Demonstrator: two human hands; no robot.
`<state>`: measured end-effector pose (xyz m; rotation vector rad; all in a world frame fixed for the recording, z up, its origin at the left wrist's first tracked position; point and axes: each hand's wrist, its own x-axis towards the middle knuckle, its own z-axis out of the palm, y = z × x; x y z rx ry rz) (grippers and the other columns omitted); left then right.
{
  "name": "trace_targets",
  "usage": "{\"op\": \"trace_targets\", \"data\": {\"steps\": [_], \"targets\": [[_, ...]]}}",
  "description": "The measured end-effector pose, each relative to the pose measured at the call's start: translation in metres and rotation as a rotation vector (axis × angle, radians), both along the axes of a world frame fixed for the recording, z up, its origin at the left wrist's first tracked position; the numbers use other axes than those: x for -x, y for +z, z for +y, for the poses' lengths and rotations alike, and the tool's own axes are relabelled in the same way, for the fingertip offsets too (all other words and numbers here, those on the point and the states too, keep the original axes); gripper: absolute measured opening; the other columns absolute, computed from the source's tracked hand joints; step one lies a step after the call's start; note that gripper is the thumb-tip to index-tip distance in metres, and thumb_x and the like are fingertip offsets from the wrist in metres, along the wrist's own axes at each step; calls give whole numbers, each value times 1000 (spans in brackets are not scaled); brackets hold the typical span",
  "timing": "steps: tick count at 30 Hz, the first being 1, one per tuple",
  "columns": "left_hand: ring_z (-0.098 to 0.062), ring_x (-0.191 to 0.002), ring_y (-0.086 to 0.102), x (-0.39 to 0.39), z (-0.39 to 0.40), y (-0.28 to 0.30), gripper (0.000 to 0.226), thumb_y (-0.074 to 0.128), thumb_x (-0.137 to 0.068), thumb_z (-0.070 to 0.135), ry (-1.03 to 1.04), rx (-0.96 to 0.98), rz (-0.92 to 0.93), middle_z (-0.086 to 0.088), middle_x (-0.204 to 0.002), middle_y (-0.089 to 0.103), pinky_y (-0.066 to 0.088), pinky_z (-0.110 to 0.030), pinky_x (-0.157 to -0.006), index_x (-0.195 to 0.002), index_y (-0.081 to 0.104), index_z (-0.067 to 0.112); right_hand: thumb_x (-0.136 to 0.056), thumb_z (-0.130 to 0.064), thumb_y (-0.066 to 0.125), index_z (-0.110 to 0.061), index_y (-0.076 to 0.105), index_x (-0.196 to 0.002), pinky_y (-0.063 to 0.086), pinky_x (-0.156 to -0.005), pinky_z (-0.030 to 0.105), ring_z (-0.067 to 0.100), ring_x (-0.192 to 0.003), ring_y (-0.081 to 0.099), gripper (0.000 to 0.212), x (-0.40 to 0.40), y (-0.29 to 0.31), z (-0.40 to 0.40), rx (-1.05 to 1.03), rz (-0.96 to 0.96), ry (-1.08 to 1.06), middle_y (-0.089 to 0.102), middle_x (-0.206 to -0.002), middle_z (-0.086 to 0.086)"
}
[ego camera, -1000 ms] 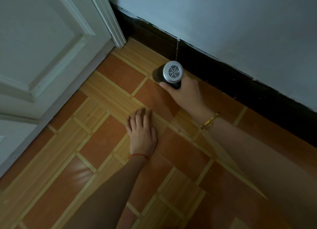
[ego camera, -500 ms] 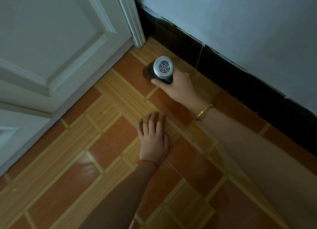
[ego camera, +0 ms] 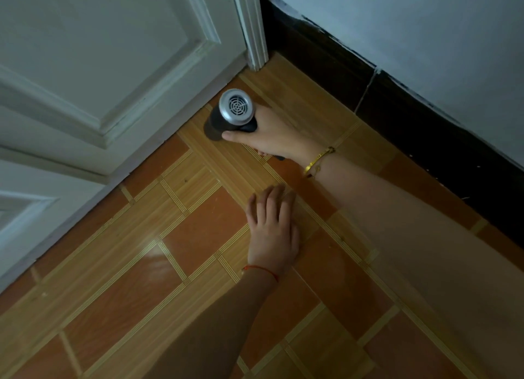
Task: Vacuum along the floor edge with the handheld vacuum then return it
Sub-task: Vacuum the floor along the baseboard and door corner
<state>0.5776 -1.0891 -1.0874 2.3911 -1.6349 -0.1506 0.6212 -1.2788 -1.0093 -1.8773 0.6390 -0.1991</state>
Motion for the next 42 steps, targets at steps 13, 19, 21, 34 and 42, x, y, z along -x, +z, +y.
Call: {"op": "trace_targets", "data": {"steps": [13, 19, 21, 34, 42], "targets": [[-30, -140, 33, 0, -1, -1, 52, 45, -91, 30, 5, -17, -11, -10, -144, 43, 23, -58, -116, -141, 44, 17, -81, -46, 73, -17, 50, -134, 51, -91, 30, 14, -113, 60, 65, -8, -2, -1, 163, 13, -151, 64, -123, -3], [-29, -140, 33, -1, 0, 0, 51, 44, -91, 29, 9, -5, 8, -9, -143, 43, 23, -59, -115, -140, 44, 17, -82, -46, 72, -17, 49, -135, 52, -93, 33, 14, -113, 61, 65, -4, -1, -6, 233, 46, -164, 65, -123, -3], [-30, -139, 34, -1, 0, 1, 51, 44, -91, 29, 9, -2, 9, -9, -143, 43, 24, -59, -115, -140, 43, 17, -82, -47, 71, -18, 48, -135, 53, -89, 36, 17, -109, 63, 65, 6, 0, -14, 298, 62, -288, 67, -120, -1], [-31, -137, 38, -1, 0, 2, 50, 45, -91, 26, 5, 22, 20, -10, -142, 46, 24, -58, -115, -140, 46, 16, -83, -51, 68, -18, 40, -141, 43, -84, 30, 28, -118, 58, 73, 82, -2, -35, 377, 160, -583, 62, -128, 6], [-30, -136, 38, 0, 0, 3, 48, 41, -92, 25, 10, 38, 32, -9, -141, 46, 22, -57, -116, -139, 46, 17, -79, -56, 68, -17, 42, -141, 48, -98, 44, 29, -122, 55, 78, 131, 4, -27, 275, 192, -624, 59, -132, 7]]}}
